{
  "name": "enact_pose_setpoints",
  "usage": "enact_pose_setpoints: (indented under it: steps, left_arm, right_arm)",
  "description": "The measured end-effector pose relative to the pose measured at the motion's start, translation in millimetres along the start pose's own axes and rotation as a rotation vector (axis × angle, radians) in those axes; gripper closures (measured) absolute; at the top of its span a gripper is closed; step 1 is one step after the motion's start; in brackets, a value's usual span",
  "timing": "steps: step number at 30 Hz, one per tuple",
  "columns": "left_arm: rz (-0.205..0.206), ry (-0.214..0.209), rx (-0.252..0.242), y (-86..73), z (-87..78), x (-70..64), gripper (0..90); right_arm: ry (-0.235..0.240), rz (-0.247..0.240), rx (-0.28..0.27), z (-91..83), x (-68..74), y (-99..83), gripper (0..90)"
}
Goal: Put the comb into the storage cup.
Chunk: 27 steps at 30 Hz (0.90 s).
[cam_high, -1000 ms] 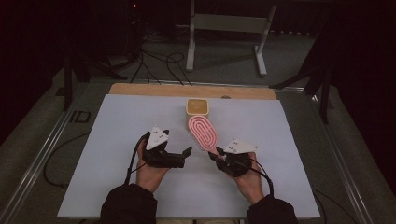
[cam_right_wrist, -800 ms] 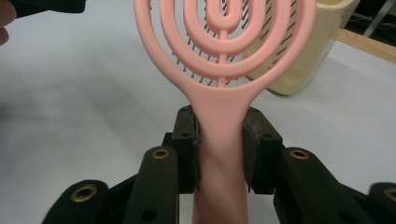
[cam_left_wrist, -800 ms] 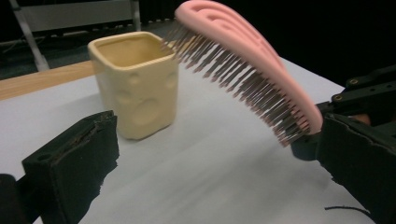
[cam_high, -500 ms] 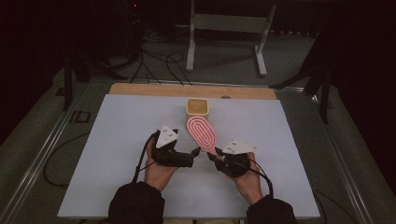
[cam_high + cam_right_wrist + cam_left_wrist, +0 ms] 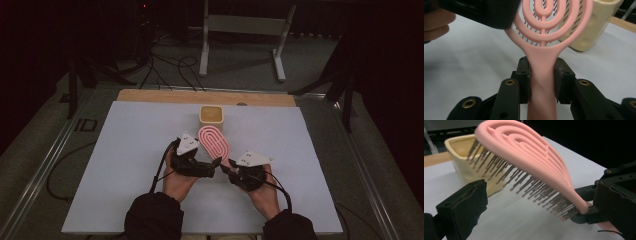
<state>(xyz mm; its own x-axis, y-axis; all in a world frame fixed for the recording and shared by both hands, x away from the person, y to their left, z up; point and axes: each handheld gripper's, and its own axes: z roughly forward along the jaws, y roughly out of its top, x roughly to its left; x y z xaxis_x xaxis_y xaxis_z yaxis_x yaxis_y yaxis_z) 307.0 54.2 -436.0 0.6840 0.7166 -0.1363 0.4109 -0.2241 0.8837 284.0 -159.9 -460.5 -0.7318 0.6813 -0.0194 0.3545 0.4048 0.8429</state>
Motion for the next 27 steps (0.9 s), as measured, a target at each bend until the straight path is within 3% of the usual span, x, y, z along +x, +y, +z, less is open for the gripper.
enact_pose_setpoints:
  steps: [7,22,27]
  left_arm:
    - [-0.062,-0.048,0.011,-2.8,7.0,1.2,6.9]
    - [-0.169,-0.068,0.000,-5.9,12.0,3.6,42.0]
    - [-0.186,-0.096,-0.003,-6.1,12.4,4.8,46.5]
  right_arm:
    - [0.006,-0.008,0.002,2.5,4.0,-0.8,69.5]
    - [0.010,-0.019,0.010,5.8,6.8,-2.6,69.5]
    - [0.011,-0.018,0.013,6.3,7.3,-2.6,69.5]
